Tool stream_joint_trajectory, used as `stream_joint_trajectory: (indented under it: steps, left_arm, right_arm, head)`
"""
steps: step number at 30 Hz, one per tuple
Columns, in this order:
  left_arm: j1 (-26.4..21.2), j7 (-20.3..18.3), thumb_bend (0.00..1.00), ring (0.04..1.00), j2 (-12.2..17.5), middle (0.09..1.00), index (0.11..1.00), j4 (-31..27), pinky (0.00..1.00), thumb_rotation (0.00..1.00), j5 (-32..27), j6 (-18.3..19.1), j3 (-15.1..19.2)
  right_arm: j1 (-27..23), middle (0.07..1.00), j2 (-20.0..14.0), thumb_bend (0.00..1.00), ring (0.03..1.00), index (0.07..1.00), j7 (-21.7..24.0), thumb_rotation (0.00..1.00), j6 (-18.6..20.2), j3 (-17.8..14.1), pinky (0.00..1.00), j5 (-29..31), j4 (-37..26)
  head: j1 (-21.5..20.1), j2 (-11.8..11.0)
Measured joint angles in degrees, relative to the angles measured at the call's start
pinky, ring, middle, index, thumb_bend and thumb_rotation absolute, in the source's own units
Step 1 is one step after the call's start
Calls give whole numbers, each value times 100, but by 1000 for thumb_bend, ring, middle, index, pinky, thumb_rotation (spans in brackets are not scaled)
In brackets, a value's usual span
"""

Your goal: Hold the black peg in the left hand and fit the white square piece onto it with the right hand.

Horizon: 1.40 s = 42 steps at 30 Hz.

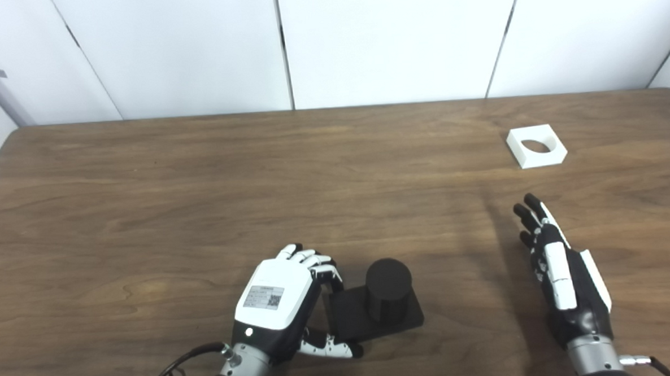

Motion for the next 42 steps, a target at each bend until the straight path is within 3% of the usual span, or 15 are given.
stream_joint_trajectory:
  steps: [12,19,34,39,42]
  left_arm:
    - [-4,-185,515,840,-81,783,488,35,883,46,-265,-15,193]
    - [-180,-194,515,833,128,778,488,152,879,48,-644,-127,233]
    - [-227,12,514,825,208,775,488,318,869,49,-818,-284,240]
    - [-233,138,514,817,223,769,488,403,865,46,-882,-323,249]
    - [-233,256,514,818,244,770,488,466,867,46,-938,-347,251]
  right_arm:
    - [-1,918,1,637,957,948,-35,1000,-7,37,983,-40,11]
    - [-7,906,2,644,960,936,-116,1000,-15,82,1000,-160,19]
    - [-6,913,0,639,959,944,-188,1000,-15,124,999,-180,22]
    - [-3,915,0,634,957,942,-198,1000,-32,140,999,-180,49]
    - [-7,925,3,614,952,951,-200,960,-51,130,947,14,66]
  head:
    - [-247,-27]
    - [-290,-62]
    - [-317,-115]
    - [-527,-307]
    - [-695,-431]
